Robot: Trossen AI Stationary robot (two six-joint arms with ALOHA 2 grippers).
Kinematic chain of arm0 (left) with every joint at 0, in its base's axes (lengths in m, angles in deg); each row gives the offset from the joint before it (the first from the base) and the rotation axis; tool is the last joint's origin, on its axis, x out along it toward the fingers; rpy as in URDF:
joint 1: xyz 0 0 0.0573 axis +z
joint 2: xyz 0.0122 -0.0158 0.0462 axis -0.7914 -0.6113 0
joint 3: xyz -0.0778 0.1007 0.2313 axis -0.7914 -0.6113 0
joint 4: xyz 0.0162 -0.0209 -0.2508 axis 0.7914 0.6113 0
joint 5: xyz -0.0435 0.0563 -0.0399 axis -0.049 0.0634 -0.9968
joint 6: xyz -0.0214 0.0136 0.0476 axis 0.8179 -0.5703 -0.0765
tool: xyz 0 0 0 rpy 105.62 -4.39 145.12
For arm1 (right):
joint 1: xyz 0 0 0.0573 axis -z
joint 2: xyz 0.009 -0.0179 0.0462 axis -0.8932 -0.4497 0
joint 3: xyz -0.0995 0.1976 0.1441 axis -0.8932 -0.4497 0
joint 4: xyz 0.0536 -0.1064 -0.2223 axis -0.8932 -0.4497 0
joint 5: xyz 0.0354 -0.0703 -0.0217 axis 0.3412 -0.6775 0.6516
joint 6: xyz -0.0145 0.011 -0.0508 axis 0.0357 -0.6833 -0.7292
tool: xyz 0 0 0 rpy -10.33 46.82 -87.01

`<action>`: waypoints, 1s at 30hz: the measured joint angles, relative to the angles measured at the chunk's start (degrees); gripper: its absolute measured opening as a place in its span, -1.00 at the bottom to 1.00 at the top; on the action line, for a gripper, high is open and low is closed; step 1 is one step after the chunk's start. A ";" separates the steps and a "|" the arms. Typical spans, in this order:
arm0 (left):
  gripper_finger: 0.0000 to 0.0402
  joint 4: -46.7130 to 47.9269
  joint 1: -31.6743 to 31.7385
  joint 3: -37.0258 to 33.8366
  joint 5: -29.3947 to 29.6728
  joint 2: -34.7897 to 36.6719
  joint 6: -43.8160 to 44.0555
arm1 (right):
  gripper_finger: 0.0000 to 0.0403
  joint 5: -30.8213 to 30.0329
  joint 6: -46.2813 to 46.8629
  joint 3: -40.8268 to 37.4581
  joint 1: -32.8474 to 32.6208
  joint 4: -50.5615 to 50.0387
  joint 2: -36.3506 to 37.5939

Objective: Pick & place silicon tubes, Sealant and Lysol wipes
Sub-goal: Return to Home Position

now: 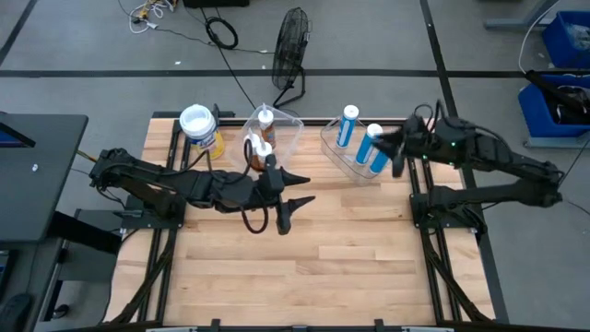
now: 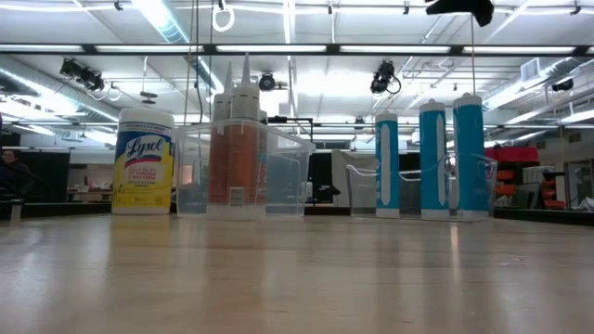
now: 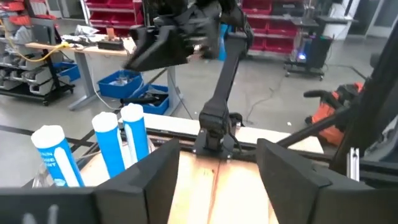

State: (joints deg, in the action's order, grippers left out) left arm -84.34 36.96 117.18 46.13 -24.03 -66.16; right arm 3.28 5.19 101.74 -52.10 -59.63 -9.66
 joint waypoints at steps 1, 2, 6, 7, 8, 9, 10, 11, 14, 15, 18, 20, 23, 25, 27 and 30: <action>0.06 0.59 0.01 0.00 -0.10 0.00 -0.06 | -0.47 3.12 1.42 0.19 -0.56 -1.66 0.10; 0.01 1.08 0.09 0.00 -0.12 0.00 -0.04 | -0.61 5.66 2.55 0.19 -1.21 -3.19 0.20; -0.23 5.66 1.20 0.00 -3.71 0.00 -0.02 | -0.94 10.56 5.06 0.19 -5.43 -6.92 0.22; -0.30 7.30 1.62 0.00 -5.03 0.00 0.03 | -0.92 10.62 5.61 0.19 -6.72 -7.09 0.22; -0.38 8.69 2.02 0.00 -5.98 0.00 0.22 | -0.90 10.01 5.81 0.19 -7.93 -7.03 0.22; -0.45 9.82 2.45 0.00 -6.76 -0.02 0.31 | -0.91 9.51 5.78 0.19 -9.09 -6.95 0.22; -0.53 10.88 2.83 0.00 -7.19 -0.01 0.45 | -0.92 8.74 5.78 0.19 -10.14 -6.82 0.22; -0.61 11.79 3.22 0.00 -7.44 -0.02 0.49 | -0.95 7.99 5.77 0.19 -11.03 -6.73 0.22; -0.84 12.04 4.46 -0.50 -7.56 -0.02 -0.04 | -0.98 5.53 5.80 0.19 -13.25 -6.74 0.20; -0.91 11.53 4.97 -1.00 -7.63 0.00 -0.02 | -0.97 5.17 5.91 0.19 -13.71 -6.74 0.15; -0.97 8.22 6.58 -3.92 -9.68 0.00 0.04 | -0.98 4.64 5.95 0.17 -14.63 -6.81 0.04; -0.97 4.34 7.50 -6.56 -11.38 0.00 0.46 | -0.99 4.59 5.97 0.17 -14.97 -6.77 -0.07; -0.97 -3.61 8.47 -10.57 -14.13 0.00 1.35 | -0.99 4.59 6.00 0.17 -15.19 -7.21 -0.25; -0.98 -7.71 8.83 -12.96 -14.91 0.38 1.42 | -0.99 4.59 6.41 0.17 -15.19 -7.62 -0.44; -0.98 -10.54 9.02 -14.92 -15.04 0.73 1.24 | -0.99 4.56 6.45 0.15 -15.19 -8.33 -0.74; -0.97 -12.03 9.18 -18.38 -15.14 3.23 1.05 | -0.99 4.74 6.56 0.15 -15.19 -8.45 -1.42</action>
State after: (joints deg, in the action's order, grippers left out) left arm -96.38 46.14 98.80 30.99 -20.80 -65.11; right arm 8.02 11.74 101.89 -67.28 -68.08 -11.08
